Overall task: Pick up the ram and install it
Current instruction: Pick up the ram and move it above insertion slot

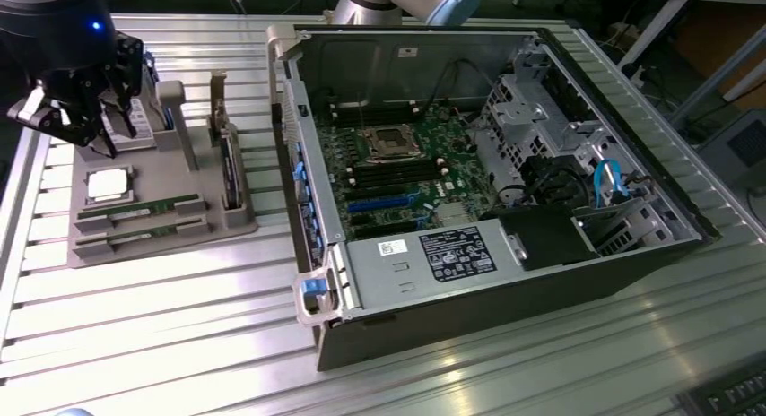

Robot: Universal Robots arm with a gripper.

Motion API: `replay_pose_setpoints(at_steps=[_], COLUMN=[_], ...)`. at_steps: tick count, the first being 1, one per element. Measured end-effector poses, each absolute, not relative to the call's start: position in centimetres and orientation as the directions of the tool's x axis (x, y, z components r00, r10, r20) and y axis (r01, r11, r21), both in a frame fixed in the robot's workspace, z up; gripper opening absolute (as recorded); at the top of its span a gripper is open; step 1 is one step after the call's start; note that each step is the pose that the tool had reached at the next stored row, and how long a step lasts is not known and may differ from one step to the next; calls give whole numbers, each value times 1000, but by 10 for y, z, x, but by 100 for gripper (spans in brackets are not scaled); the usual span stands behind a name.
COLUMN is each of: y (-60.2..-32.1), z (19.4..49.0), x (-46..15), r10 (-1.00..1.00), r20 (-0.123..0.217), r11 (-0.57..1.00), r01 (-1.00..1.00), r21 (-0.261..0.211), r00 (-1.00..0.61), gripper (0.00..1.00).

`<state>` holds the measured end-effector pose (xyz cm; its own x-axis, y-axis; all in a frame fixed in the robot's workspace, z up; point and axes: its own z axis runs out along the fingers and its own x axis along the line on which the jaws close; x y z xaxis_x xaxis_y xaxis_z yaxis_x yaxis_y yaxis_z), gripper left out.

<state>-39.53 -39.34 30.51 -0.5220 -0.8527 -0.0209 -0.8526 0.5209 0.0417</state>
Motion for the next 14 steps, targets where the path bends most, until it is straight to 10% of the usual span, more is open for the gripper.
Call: replay_pose_setpoints(at_steps=[14], y=[-393], z=[302], x=[-395], r10=[-974], r20=[-21], r11=[225], r01=[-974], r21=[40], r00=[-226], gripper=[37])
